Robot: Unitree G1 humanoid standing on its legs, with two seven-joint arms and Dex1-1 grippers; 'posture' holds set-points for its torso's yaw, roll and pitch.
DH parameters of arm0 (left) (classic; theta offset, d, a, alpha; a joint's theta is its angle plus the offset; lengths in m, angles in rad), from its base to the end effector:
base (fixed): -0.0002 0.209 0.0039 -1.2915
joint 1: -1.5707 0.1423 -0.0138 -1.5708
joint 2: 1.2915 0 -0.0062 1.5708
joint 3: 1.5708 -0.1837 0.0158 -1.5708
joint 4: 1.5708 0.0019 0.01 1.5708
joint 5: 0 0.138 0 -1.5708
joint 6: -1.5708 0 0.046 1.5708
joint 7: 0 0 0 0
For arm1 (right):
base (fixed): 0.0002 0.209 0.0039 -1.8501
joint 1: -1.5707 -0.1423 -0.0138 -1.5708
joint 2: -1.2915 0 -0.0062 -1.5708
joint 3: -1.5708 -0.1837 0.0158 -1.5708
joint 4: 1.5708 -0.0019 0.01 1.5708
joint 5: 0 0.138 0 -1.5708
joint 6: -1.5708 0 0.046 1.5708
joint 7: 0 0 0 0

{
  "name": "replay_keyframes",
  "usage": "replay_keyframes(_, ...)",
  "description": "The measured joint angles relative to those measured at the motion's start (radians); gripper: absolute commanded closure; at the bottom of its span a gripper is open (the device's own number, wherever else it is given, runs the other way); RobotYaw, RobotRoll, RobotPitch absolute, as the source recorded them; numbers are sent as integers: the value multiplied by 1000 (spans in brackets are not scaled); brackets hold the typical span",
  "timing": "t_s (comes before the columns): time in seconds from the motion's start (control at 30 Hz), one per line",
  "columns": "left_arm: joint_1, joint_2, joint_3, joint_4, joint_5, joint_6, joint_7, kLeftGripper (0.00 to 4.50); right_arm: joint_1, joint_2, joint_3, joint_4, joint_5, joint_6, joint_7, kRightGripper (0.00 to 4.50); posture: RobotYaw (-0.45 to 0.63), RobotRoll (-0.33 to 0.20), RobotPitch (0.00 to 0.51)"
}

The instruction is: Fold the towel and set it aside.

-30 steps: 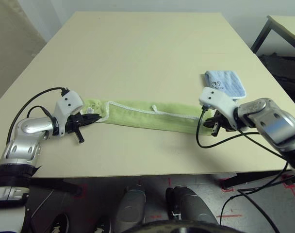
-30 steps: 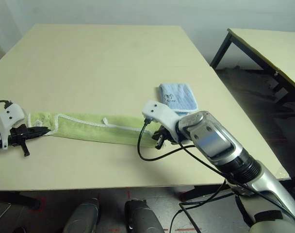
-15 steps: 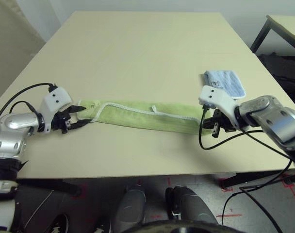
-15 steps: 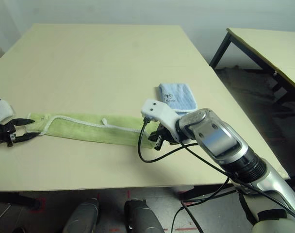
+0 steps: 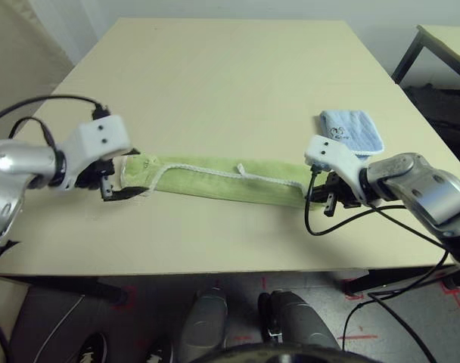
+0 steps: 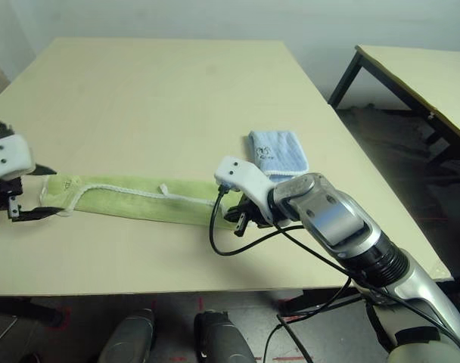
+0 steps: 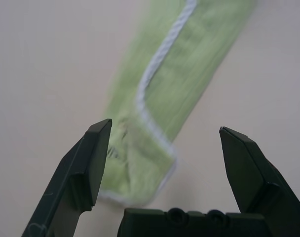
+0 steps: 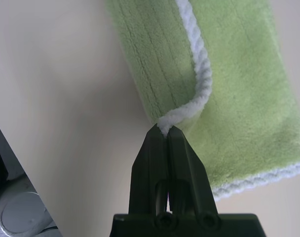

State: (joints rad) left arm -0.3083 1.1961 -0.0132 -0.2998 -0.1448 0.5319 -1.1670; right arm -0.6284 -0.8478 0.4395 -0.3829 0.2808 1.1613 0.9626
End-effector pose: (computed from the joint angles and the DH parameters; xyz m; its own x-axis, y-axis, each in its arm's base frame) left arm 0.2237 0.2751 0.2393 0.5345 -0.4180 -0.7345 0.8450 0.2807 0.4552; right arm 0.2505 -0.1810 0.1882 0.3030 0.5363 -0.7878 -0.9126 0.4013 -0.0779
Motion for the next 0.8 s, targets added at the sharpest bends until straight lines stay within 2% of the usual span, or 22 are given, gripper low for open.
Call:
replay_keyframes(0.1, 0, -1, -56, -26, 44, 57, 31, 32, 0, 0, 0, -1, 6, 0, 0, 4500, 122, 0, 97)
replay_keyframes(0.27, 6, 3, -120, -18, 183, 107, 123, 32, 0, -1, 0, -2, 17, 0, -4, 4500, 122, 0, 98)
replay_keyframes(0.37, 7, -38, -128, -14, 227, 166, 182, 32, 0, -1, 0, -2, 20, -1, -9, 4500, 121, 0, 97)
replay_keyframes(0.7, 10, -126, -163, 9, 296, 239, 290, 32, 7, -2, 0, -9, 28, -3, -15, 4500, 115, 0, 98)
replay_keyframes(0.73, 11, -133, -163, 17, 300, 238, 294, 447, 7, -2, 0, -10, 29, -3, -17, 4500, 115, 0, 98)
replay_keyframes(0.8, 14, -142, -163, 28, 302, 238, 301, 962, 7, -2, 0, -11, 31, -3, -18, 4500, 117, 0, 98)
